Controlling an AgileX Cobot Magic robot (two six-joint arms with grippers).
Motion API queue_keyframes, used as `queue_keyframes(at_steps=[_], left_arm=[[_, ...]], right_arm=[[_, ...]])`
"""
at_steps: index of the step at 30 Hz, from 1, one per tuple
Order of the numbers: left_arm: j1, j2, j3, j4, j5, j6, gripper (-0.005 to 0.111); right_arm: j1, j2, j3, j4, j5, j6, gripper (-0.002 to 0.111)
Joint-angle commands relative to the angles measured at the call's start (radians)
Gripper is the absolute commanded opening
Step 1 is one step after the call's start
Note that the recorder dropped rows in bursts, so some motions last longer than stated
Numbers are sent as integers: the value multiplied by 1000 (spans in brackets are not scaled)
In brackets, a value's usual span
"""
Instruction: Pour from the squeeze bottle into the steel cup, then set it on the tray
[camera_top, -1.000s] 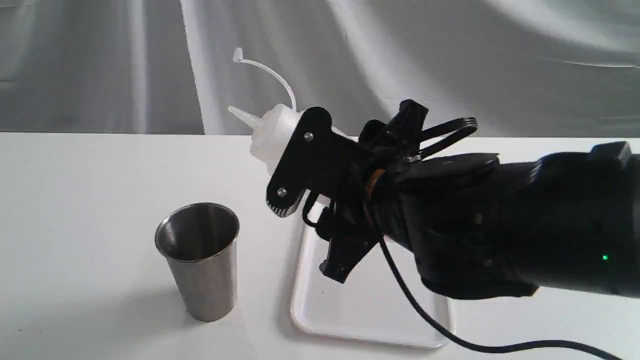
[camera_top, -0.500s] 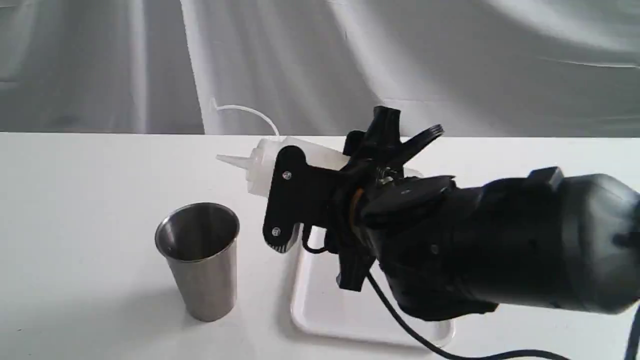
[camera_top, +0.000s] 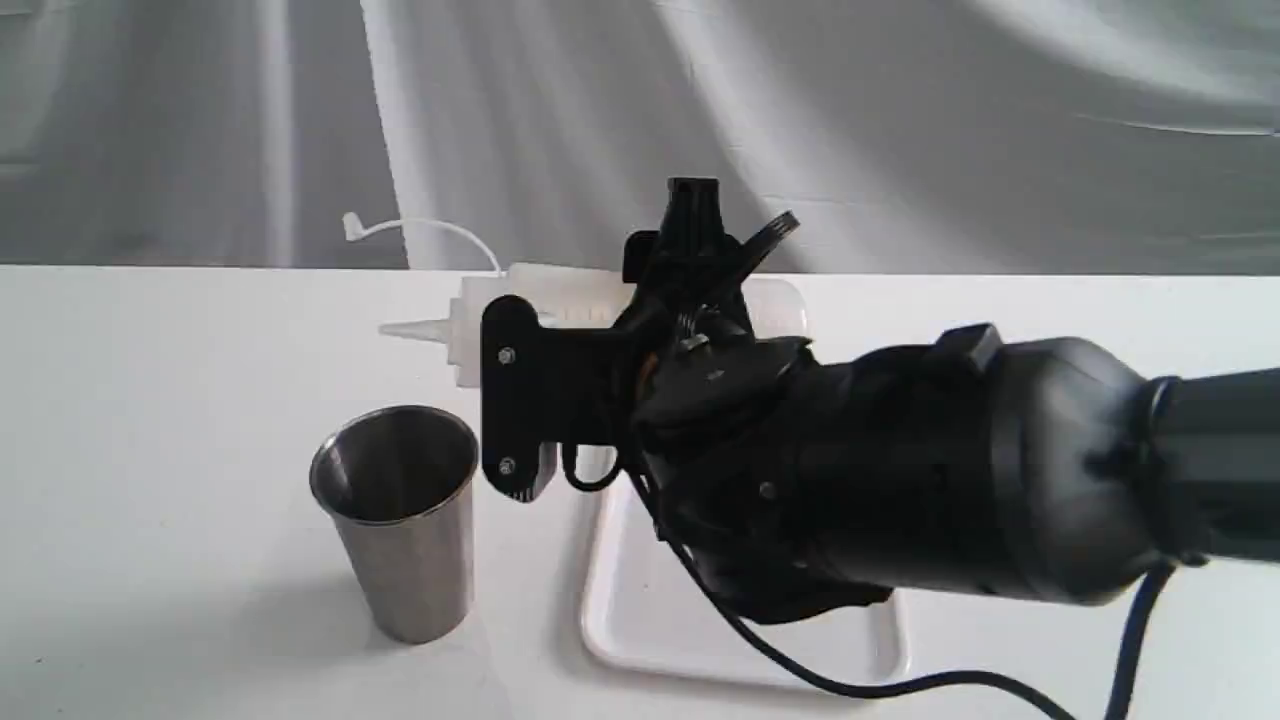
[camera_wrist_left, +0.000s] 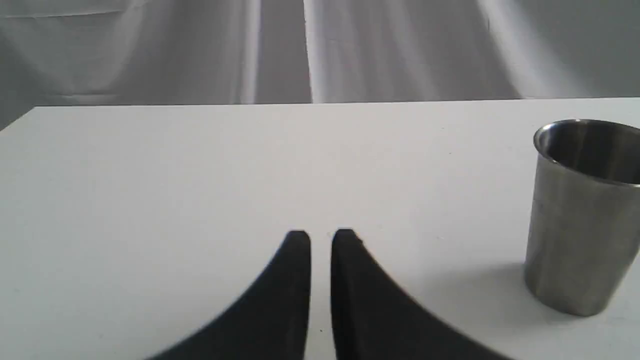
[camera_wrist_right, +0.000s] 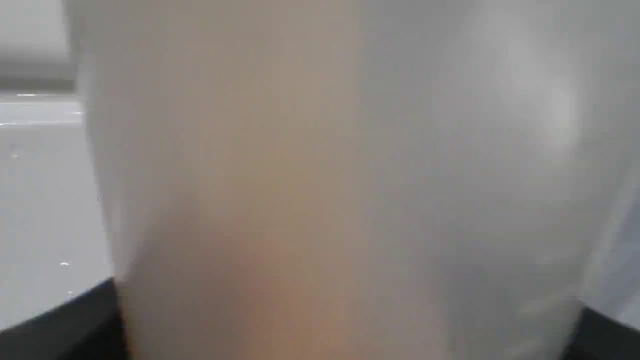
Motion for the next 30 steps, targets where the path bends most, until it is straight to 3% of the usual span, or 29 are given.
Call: queue_keyframes(at_steps=[1, 30], left_arm=[[-8, -3, 4, -1, -7, -3, 8], [-8, -3, 4, -1, -7, -4, 8]], right_arm=[[5, 1, -11, -39, 34, -17, 11], [3, 3, -11, -76, 66, 1, 11]])
